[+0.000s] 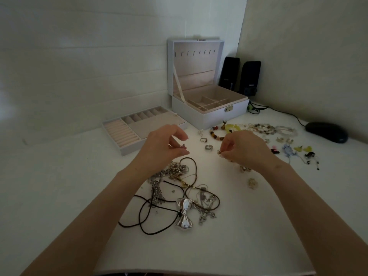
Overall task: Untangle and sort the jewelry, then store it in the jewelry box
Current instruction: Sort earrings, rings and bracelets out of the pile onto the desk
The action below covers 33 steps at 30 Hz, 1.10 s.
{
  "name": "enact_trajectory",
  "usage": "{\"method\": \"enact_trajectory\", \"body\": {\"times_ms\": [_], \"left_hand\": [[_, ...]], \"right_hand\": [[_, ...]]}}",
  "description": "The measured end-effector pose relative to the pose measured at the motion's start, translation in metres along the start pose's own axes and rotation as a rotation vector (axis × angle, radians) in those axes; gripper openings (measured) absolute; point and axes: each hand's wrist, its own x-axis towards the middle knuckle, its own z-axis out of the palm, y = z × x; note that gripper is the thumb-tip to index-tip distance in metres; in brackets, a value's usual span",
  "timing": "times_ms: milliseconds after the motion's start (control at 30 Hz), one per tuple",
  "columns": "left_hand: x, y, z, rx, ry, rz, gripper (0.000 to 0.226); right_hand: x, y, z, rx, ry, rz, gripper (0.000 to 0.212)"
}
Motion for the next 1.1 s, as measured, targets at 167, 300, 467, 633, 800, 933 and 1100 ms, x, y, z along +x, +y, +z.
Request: {"method": "enact_trajectory", "body": {"times_ms": [167, 300, 467, 633, 800, 933, 1100], "left_hand": [[-0.002, -0.01, -0.001, -0.057, 0.01, -0.101, 0.016], [-0.003, -0.016, -0.012, -0.057, 0.014, -0.153, 0.013], [-0.011, -0.008, -0.021, -0.065, -0.053, -0.216, 0.017], [-0.029, 0.001, -0.01, -0.078, -0.093, -0.221, 0.027], [-0.038, 0.002, -0.018, -0.037, -0.054, -0.236, 0.026], [-0.028, -0.016, -0.049, 0.17, 0.063, -0.281, 0.02], [-0.027, -0.053, -0.061, 0.424, 0.043, -0.373, 0.022]], "right_hand": [[0.012, -0.001, 0.015, -0.082, -0.062, -0.041, 0.006], [0.02, -0.002, 0.019, -0.11, -0.074, -0.046, 0.011], [0.002, -0.027, 0.018, 0.225, 0.062, -0.114, 0.01], [-0.019, -0.068, 0.025, 0.78, -0.221, -0.12, 0.014], [-0.02, -0.072, 0.034, 0.891, -0.188, -0.098, 0.009], [-0.019, -0.066, 0.035, 0.983, -0.104, -0.057, 0.01], [-0.019, -0.06, 0.04, 1.017, -0.071, -0.032, 0.006]]}}
